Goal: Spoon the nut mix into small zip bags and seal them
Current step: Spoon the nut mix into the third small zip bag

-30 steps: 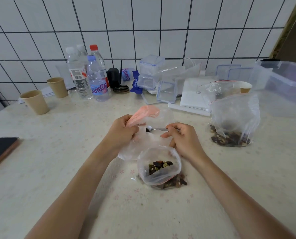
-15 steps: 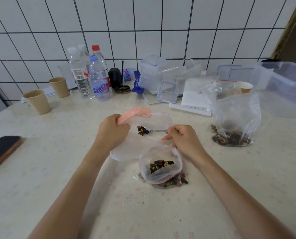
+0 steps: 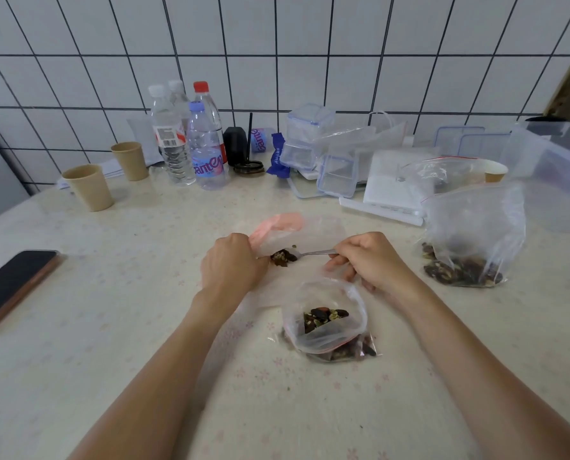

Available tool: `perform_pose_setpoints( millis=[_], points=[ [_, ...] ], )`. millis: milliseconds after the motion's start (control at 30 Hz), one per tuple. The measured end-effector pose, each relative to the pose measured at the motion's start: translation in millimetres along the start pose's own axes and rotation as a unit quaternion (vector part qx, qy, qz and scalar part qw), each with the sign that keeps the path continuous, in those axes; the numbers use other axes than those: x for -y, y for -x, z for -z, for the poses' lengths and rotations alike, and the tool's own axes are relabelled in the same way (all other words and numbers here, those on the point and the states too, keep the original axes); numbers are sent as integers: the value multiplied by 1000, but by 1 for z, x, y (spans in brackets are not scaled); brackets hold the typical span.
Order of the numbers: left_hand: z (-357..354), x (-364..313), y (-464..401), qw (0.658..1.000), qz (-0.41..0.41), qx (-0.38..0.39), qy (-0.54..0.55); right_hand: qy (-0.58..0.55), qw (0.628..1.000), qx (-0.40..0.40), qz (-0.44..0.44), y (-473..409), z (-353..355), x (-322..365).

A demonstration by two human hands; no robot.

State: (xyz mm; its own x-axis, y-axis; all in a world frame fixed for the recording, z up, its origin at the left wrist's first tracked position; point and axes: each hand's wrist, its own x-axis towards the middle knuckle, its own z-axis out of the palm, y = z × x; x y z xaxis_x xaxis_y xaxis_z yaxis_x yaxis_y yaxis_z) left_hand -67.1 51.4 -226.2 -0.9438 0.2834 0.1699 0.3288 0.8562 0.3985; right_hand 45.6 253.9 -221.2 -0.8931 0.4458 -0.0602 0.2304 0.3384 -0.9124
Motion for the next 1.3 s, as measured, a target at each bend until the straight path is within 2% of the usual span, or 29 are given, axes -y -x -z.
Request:
perform_pose_setpoints(
  millis=[300,500,700,867,1200,1300],
  points=[
    [-8,-1,-2,994,-49,-22,91,-24,999,28,-18,-6,-3,-2],
    [-10,0,-6,989,-28,21,140,-88,992,41,-82,-7,-4,-5],
    [0,-3,-9,965,-21,63,253,-110,989,23,-94,-3,8,-5],
    [6,-5,-7,952,-31,87,292,-100,991,4,-87,5,23,-3],
    [18,2,-7,957,-92,-16,273,-73,996,-7,-46,39,52,26],
    [29,0,4,965,-110,-60,230,-69,997,-4,-27,56,64,36]
  ],
)
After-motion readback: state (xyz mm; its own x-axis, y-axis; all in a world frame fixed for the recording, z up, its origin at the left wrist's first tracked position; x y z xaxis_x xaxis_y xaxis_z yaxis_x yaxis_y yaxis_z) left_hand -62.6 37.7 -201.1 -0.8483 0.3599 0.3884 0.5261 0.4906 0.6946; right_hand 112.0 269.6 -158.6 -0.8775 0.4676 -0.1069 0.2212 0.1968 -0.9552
